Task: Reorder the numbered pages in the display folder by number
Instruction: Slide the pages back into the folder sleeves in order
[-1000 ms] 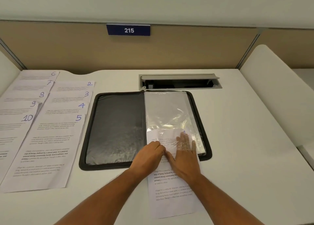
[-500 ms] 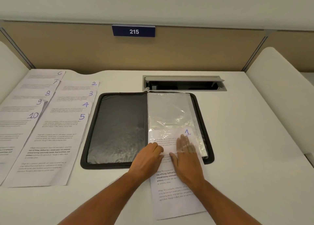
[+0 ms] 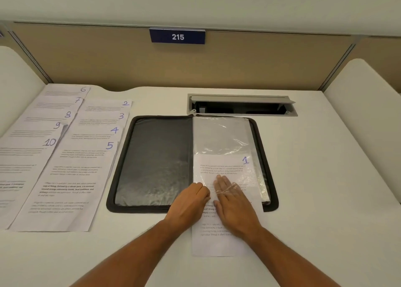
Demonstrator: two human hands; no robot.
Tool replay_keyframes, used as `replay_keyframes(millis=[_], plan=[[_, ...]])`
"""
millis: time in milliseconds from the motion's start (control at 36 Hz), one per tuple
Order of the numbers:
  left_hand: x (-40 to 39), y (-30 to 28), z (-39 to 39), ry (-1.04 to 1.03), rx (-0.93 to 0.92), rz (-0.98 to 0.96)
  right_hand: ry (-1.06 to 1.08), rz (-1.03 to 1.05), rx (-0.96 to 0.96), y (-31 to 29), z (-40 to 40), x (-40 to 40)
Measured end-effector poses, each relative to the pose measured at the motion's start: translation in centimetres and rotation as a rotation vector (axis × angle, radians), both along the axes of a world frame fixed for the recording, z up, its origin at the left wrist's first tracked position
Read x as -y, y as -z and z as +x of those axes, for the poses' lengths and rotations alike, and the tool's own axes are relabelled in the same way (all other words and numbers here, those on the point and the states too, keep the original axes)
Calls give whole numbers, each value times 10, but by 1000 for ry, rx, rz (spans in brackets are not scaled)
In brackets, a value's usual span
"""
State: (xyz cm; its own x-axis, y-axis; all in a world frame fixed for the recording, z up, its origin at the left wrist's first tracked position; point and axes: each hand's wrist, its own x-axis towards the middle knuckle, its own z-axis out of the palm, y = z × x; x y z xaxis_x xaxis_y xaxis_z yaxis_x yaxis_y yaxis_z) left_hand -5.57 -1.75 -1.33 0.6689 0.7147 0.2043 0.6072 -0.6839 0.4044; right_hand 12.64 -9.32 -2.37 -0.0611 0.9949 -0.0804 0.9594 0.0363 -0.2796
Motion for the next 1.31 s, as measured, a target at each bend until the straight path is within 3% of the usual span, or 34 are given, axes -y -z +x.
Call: replay_keyframes(millis=[389, 583, 1000, 1306], plan=[[-1, 2, 2, 20, -30, -19, 50, 18, 13, 12, 17, -26], [0, 4, 3, 6, -10, -15, -88, 225, 36, 0, 12, 25], [3, 1, 3, -2, -24, -18, -37, 44, -9, 10, 16, -13], [2, -2, 4, 19, -54, -94, 91, 65, 132, 6, 11, -52]])
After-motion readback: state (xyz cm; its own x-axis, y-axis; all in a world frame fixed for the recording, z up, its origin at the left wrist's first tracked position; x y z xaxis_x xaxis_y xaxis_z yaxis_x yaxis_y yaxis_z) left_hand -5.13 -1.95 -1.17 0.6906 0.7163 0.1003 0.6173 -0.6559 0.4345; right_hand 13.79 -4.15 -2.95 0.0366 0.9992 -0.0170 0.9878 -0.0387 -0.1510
